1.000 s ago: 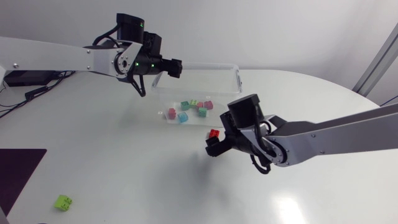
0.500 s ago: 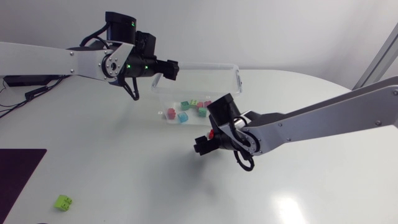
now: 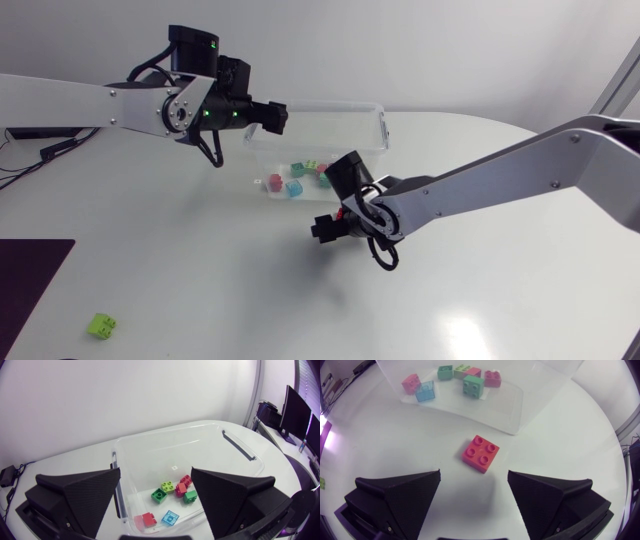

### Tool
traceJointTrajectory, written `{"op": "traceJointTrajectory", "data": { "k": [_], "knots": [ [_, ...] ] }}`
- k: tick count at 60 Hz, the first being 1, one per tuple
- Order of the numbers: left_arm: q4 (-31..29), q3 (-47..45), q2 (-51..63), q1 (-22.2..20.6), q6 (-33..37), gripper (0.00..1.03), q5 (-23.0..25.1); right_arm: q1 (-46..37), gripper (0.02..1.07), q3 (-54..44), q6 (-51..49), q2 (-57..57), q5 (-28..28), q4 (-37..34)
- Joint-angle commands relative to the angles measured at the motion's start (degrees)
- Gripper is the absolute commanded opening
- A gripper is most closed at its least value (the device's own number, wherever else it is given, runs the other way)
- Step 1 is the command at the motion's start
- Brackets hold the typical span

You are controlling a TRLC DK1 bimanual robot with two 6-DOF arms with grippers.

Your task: Place the duplo bricks in the container

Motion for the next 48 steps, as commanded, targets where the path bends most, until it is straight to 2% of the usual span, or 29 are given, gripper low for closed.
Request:
{"op": "traceJointTrajectory", "data": {
  "k": [1,12,26,40,48],
  "knots": [
    [1.05,-2.03,-1.59,-0.35,-1.25,0.98,-0.31,-0.03,0.99,0.91,3.12,1.41,1.35,-0.37],
    [1.93,-3.09,-2.03,-0.35,-1.43,0.98,-0.31,-0.74,0.96,2.49,4.79,2.9,2.67,0.6],
    [2.37,-3.88,-2.56,0.26,-1.16,0.98,-0.31,-0.65,0.96,7.06,4.97,7.3,3.9,-4.5],
    [3.42,-5.46,-3.18,0.7,-1.34,0.98,-0.31,-1.26,0.96,8.47,5.49,9.23,3.99,-4.76],
    [3.95,-5.81,-3.18,1.14,-1.34,0.98,-0.31,-1.53,0.82,8.65,6.02,9.58,4.25,-4.41]
  ]
}}
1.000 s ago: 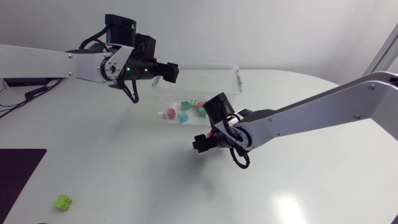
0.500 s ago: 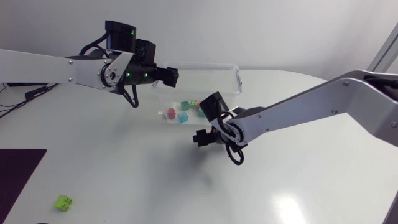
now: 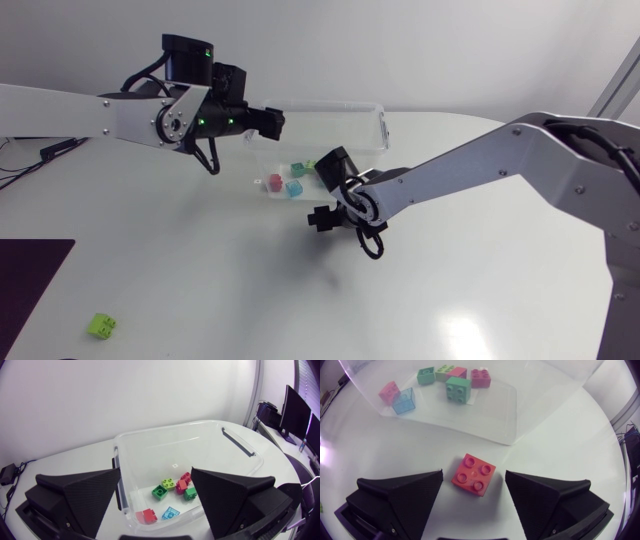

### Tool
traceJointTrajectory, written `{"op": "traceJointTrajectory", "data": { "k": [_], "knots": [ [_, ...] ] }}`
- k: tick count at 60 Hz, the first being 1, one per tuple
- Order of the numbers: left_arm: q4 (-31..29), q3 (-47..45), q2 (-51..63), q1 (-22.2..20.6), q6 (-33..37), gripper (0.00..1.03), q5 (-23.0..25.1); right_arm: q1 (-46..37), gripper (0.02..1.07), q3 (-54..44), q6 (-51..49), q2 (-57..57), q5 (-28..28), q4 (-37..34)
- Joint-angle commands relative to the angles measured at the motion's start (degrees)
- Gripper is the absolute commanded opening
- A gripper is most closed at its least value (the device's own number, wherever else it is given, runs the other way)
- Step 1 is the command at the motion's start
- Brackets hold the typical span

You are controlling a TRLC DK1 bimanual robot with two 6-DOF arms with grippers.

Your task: Place the duplo bricks in the container

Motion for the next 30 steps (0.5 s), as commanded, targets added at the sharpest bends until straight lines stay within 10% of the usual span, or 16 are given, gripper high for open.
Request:
{"op": "traceJointTrajectory", "data": {
  "k": [1,17,30],
  "knots": [
    [1.06,-1.72,-1.34,0.68,-1.32,0.98,-0.31,-0.57,0.81,0.21,1.85,2.26,0.71,-1.05],
    [1.42,-2.43,-1.6,0.95,-1.14,0.98,-0.31,-0.65,0.43,-1.81,2.11,1.47,0.8,0.71],
    [1.86,-3.31,-2.31,0.95,-1.14,0.98,-0.31,-0.57,0.4,-3.13,1.67,0.32,0.8,1.77]
  ]
}}
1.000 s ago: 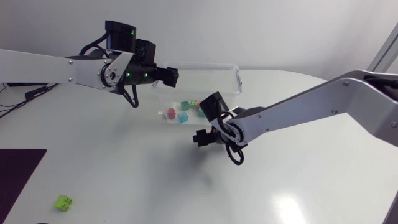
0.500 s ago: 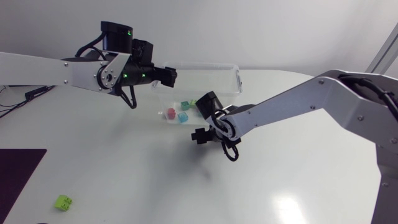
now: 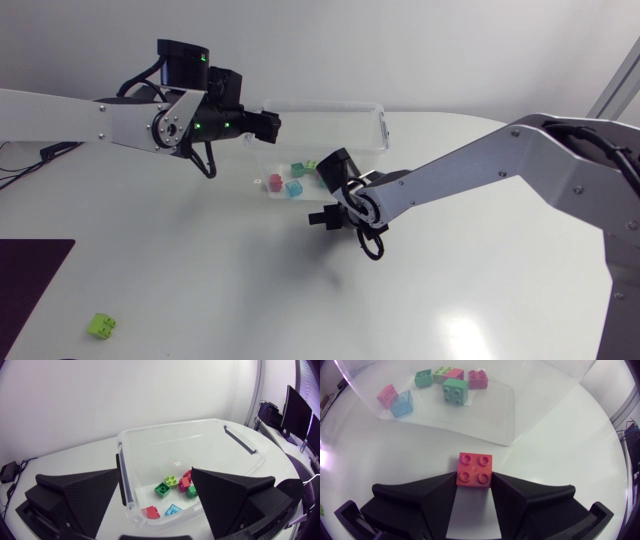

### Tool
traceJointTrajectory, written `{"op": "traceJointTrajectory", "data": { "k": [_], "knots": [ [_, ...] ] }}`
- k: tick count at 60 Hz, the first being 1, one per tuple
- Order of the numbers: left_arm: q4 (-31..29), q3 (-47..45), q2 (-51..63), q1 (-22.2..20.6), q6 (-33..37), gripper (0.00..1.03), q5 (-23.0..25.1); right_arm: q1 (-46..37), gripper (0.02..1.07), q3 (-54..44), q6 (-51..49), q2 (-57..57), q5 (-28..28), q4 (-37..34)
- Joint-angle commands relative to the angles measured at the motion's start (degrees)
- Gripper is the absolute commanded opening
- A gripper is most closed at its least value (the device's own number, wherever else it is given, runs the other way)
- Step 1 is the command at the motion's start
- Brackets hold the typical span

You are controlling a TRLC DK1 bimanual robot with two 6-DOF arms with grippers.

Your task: Place the duplo bricks in the container

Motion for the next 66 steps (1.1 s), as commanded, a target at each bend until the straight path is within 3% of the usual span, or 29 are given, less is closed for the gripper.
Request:
{"op": "traceJointTrajectory", "data": {
  "k": [1,20,39,51,66],
  "knots": [
    [0.81,-1.4,-1.63,0.25,-1.14,0.98,-0.31,-0.37,0.4,-2.32,0.91,0.06,0.6,-0.18],
    [0.81,-1.58,-2.25,-0.1,-1.05,0.98,-0.31,-1.69,0.39,-7.42,-0.94,-6.53,0.42,0.79],
    [-0.16,-3.6,-6.38,-0.98,-1.23,0.98,-0.66,0.51,0.39,-13.05,-7.18,-25.25,1.39,0.96],
    [-2.71,-4.39,-10.77,-0.98,-1.23,0.98,-1.1,0.6,0.39,-8.39,-9.82,-33.25,2.62,-2.55],
    [-6.4,-6.94,-16.75,-0.19,0.27,0.98,-1.89,-1.95,0.39,1.72,-12.37,-29.65,0.95,-4.66]
  ]
}}
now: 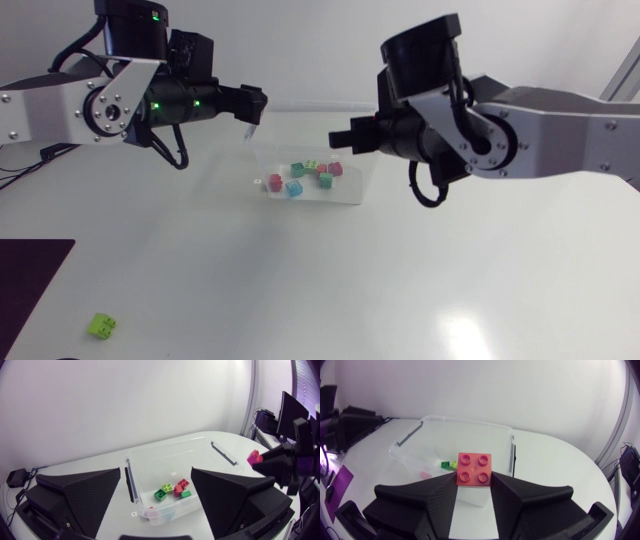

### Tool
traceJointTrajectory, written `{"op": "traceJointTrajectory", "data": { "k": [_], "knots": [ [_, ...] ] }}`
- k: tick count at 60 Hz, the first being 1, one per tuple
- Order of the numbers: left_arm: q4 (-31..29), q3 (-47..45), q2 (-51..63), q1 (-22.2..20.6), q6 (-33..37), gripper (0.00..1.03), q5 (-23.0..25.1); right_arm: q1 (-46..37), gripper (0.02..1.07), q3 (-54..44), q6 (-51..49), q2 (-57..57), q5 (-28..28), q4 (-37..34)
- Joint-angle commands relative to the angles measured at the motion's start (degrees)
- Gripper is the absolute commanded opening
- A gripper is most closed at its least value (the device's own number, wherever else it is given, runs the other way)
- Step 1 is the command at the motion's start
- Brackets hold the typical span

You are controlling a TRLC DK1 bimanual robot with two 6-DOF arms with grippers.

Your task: Place the duplo bricks in the container

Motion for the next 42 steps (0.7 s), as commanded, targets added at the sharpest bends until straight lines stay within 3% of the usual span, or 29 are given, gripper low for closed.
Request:
{"op": "traceJointTrajectory", "data": {
  "k": [1,17,21,26,30,34,42],
  "knots": [
    [-1.16,-2.75,-2.85,0.68,0.44,0.98,-0.41,-1.58,0.39,4.39,-1.75,3.19,-0.49,-1.16],
    [-3.62,-6.0,-8.47,3.41,2.29,0.98,-0.5,-6.24,0.4,13.97,-2.45,14.09,-4.36,-1.34],
    [-4.15,-6.52,-9.62,3.76,2.73,0.98,-0.5,-6.77,0.53,15.46,-2.62,16.11,-4.89,-1.69],
    [-4.5,-7.58,-11.2,4.29,3.08,0.98,-0.5,-7.3,0.8,16.69,-2.71,17.95,-5.06,-1.69],
    [-4.76,-8.46,-12.61,4.64,3.34,0.98,-0.5,-7.3,0.92,17.22,-3.33,18.66,-5.06,-1.69],
    [-5.02,-9.16,-13.66,4.9,3.52,0.98,-0.5,-7.3,1.0,17.4,-3.94,18.92,-4.98,-1.87],
    [-7.49,-9.25,-15.24,6.13,4.05,0.98,-0.5,-7.3,1.02,15.55,-4.56,16.19,-3.92,-1.6]
  ]
}}
